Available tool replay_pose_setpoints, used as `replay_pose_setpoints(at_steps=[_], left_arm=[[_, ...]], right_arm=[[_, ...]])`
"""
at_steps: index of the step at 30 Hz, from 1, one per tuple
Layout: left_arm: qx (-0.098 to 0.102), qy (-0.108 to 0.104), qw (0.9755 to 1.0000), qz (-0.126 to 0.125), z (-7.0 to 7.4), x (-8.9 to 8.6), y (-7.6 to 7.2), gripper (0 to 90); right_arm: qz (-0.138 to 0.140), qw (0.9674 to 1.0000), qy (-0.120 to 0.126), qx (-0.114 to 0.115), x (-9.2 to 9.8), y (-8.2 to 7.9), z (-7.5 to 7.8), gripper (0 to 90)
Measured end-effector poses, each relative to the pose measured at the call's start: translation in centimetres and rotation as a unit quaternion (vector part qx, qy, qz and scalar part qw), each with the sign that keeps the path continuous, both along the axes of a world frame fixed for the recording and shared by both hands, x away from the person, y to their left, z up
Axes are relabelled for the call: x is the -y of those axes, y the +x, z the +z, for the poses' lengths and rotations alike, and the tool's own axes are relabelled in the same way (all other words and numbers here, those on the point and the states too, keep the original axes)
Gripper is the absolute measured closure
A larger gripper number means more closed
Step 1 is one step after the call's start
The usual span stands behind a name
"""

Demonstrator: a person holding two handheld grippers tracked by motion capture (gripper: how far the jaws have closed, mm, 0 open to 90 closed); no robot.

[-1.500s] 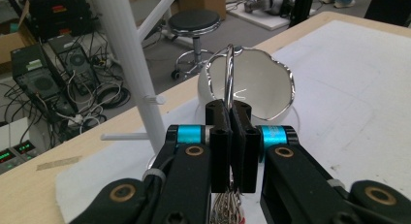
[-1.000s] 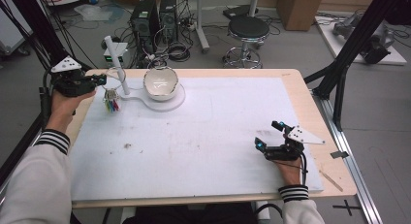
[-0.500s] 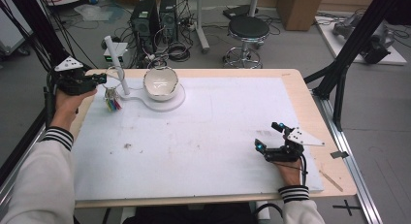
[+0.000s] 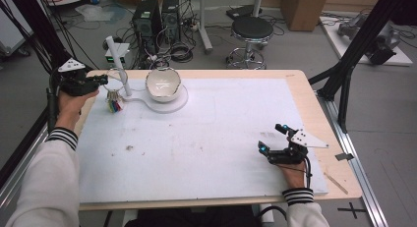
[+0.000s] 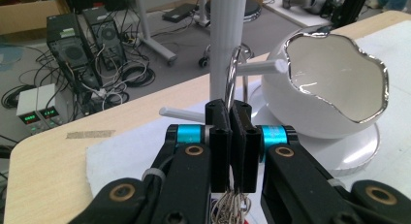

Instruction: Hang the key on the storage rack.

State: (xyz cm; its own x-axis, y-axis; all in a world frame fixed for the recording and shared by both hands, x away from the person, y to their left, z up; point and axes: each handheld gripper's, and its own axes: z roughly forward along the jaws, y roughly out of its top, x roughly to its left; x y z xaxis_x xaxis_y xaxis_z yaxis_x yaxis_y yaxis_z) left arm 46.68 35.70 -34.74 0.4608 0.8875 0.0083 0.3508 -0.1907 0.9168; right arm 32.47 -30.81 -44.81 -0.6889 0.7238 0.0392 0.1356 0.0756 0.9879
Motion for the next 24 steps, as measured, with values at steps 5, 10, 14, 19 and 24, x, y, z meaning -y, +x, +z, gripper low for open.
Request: replay_pose_setpoints(at_steps=[5, 10, 14, 19, 24], left_arm=[[-0.007, 0.008, 0.9999, 0.007, -0.4, 0.1, 0.2, 86.2], [-0.003, 0.014, 0.9998, 0.016, -0.4, 0.5, 0.3, 83.8], [0.01, 0.024, 0.9996, 0.012, -0.3, 0.6, 0.2, 71.7], [0.027, 0.03, 0.9991, 0.016, -0.3, 0.9, -0.7, 51.4], [0.035, 0.037, 0.9987, 0.001, -0.7, 1.2, -2.3, 33.9]], right_arm=[[0.001, 1.0, -0.003, 0.003, 0.0, 0.0, 0.0, 0.9], [0.001, 1.0, -0.002, -0.001, 0.0, 0.0, 0.0, 0.8], [0.001, 1.0, -0.002, 0.002, 0.0, 0.0, 0.0, 0.8], [-0.001, 1.0, 0.0, -0.001, 0.0, 0.0, 0.0, 0.8], [-0.001, 1.0, 0.0, -0.001, 0.0, 0.0, 0.0, 0.8]])
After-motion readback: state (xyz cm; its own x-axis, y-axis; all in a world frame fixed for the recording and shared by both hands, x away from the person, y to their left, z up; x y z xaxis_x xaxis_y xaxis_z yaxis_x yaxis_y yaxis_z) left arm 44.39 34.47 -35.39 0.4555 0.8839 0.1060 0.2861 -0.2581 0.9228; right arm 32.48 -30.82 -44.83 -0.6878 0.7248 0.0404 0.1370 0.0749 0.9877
